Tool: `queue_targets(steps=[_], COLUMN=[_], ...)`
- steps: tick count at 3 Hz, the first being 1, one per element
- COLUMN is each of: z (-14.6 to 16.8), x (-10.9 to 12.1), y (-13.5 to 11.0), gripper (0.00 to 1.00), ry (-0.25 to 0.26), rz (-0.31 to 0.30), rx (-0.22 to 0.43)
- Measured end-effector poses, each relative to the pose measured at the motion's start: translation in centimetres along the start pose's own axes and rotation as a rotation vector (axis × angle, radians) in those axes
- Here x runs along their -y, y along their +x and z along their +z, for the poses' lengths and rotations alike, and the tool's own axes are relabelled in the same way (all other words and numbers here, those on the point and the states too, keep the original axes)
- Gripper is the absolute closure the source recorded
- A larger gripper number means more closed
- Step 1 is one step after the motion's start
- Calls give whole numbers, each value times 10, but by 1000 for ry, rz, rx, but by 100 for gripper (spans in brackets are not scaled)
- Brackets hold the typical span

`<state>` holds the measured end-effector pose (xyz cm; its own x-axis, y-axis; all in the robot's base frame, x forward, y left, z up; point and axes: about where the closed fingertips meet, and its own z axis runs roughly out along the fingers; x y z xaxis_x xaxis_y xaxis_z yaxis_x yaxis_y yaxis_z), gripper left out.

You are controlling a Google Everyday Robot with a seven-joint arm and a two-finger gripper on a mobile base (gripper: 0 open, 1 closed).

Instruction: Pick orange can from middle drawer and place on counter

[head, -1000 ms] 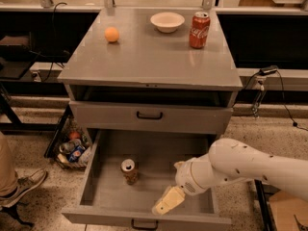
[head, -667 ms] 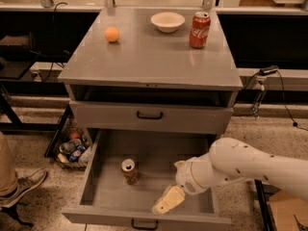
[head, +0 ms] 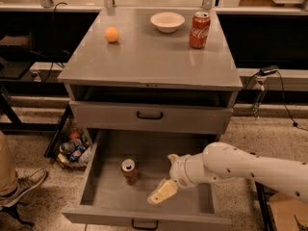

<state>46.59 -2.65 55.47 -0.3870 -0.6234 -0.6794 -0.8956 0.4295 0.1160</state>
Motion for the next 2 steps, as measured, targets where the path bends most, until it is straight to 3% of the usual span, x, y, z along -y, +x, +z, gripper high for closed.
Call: queue_targets(steps=[1,2], z=[52,84], x=[34,46], y=[1,6], gripper=[0,0], ry=[26,25], rz=[-52,-62], rx=[60,72])
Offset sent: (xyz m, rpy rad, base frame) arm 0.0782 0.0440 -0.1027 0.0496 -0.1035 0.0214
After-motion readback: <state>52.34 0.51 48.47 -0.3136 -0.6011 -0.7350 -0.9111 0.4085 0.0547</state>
